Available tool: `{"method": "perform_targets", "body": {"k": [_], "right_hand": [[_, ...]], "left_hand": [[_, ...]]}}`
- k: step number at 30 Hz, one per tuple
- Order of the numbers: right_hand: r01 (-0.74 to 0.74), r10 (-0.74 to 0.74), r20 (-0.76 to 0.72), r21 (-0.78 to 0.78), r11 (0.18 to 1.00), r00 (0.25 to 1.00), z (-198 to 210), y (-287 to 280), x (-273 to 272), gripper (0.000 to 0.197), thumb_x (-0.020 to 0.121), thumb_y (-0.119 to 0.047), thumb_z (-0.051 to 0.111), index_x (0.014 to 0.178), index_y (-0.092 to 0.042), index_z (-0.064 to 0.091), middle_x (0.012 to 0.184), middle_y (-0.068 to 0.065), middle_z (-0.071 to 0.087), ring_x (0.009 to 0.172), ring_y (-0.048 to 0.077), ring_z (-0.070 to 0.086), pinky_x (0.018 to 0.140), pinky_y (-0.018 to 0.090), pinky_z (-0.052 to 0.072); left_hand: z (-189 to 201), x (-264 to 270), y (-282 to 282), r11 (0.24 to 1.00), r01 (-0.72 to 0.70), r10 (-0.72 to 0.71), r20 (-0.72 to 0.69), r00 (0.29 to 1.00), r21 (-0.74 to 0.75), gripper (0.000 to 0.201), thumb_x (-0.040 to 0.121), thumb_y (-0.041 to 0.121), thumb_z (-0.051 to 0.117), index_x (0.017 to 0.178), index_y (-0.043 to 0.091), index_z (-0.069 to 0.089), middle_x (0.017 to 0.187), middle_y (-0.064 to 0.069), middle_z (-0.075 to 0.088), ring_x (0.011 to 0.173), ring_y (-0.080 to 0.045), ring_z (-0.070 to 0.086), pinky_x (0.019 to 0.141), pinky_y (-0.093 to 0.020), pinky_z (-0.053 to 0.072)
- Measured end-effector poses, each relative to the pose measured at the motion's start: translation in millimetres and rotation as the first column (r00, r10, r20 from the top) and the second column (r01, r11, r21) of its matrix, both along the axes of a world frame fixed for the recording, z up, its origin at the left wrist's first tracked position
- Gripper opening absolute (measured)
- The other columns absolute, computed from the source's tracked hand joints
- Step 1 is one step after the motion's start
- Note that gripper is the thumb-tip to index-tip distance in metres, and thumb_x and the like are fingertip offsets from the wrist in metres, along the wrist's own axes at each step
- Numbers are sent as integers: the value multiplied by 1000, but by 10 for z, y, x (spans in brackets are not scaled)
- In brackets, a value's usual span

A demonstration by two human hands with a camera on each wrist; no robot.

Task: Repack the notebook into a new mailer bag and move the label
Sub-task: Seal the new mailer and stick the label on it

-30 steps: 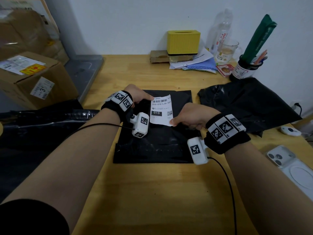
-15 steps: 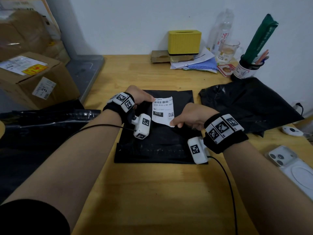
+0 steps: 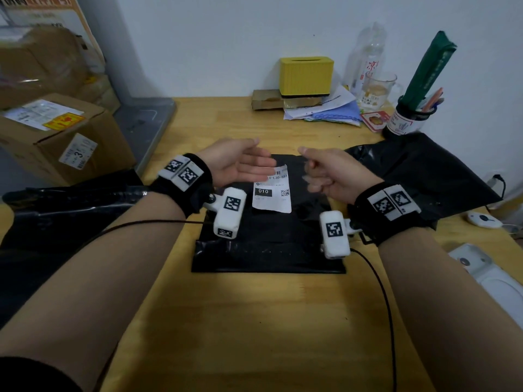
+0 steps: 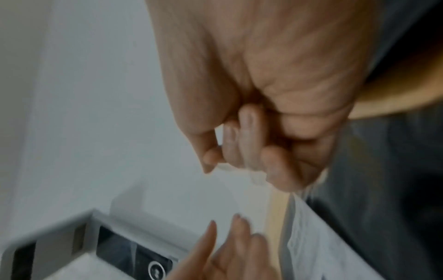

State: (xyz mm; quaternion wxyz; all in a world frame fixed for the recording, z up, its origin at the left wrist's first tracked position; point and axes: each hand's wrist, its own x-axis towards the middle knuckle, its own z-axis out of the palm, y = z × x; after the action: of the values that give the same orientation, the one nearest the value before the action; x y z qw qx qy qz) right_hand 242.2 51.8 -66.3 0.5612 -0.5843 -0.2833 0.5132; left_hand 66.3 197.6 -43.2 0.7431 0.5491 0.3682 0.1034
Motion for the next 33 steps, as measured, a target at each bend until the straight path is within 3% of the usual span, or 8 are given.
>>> {"method": "perform_targets", "body": {"k": [3, 9, 16, 21, 26, 31, 33], "right_hand": [[14, 24, -337, 109, 994, 941, -161, 140, -11, 41, 100, -33, 60, 64, -20, 46, 47, -7, 26, 40, 9, 18, 49, 24, 36], [60, 48, -695, 129, 990, 717, -512, 218, 69, 51, 102, -34, 52, 54, -16, 50, 42, -6, 28, 34, 8, 23, 42, 20, 35], [0, 79, -709, 111, 994, 701, -572, 169, 143, 49, 98, -34, 54, 53, -17, 48, 42, -6, 28, 33, 8, 26, 43, 21, 32], [-2, 71, -708, 98, 995, 703, -574, 165, 167, 52, 102, -34, 50, 53, -17, 48, 43, -6, 27, 33, 8, 25, 42, 21, 33], [19, 54, -711, 93, 995, 701, -570, 162, 171, 52, 103, -34, 51, 53, -17, 49, 43, -5, 27, 34, 8, 25, 43, 22, 34], [38, 42, -710, 97, 995, 703, -581, 158, 158, 52, 103, -33, 51, 54, -17, 49, 44, -5, 27, 35, 8, 25, 45, 21, 33], [37, 42, -707, 96, 995, 706, -576, 159, 160, 52, 103, -33, 51, 53, -17, 49, 43, -5, 27, 35, 9, 25, 44, 21, 33]], "left_hand": [[-174, 86, -166, 992, 86, -89, -30, 996, -91, 49, 106, 36, 41, 124, -6, 58, 112, -23, 71, 103, -32, 71, 86, -39, 60], [-388, 104, -126, 974, -21, 32, 47, 998, -227, 57, 105, 40, 42, 127, -12, 52, 114, -26, 70, 103, -33, 71, 82, -37, 61], [-416, 116, 31, 945, -106, 163, 163, 973, -310, 59, 105, 40, 41, 134, -11, 42, 123, -26, 66, 109, -33, 69, 89, -38, 59], [-450, 156, 135, 931, -233, 295, 200, 935, -281, 66, 104, 42, 44, 141, -11, 37, 126, -26, 64, 112, -31, 67, 89, -36, 58], [-480, 152, 178, 934, -271, 319, 204, 926, -231, 67, 101, 46, 47, 141, -9, 39, 128, -24, 63, 114, -29, 66, 95, -36, 55], [-380, 113, 202, 934, -357, 353, 153, 923, 1, 69, 99, 53, 46, 140, -3, 43, 129, -19, 63, 118, -28, 62, 105, -38, 48], [-273, 68, 212, 915, -400, 387, 166, 907, 55, 66, 101, 51, 43, 138, -3, 46, 124, -18, 66, 115, -29, 64, 104, -40, 49]]}}
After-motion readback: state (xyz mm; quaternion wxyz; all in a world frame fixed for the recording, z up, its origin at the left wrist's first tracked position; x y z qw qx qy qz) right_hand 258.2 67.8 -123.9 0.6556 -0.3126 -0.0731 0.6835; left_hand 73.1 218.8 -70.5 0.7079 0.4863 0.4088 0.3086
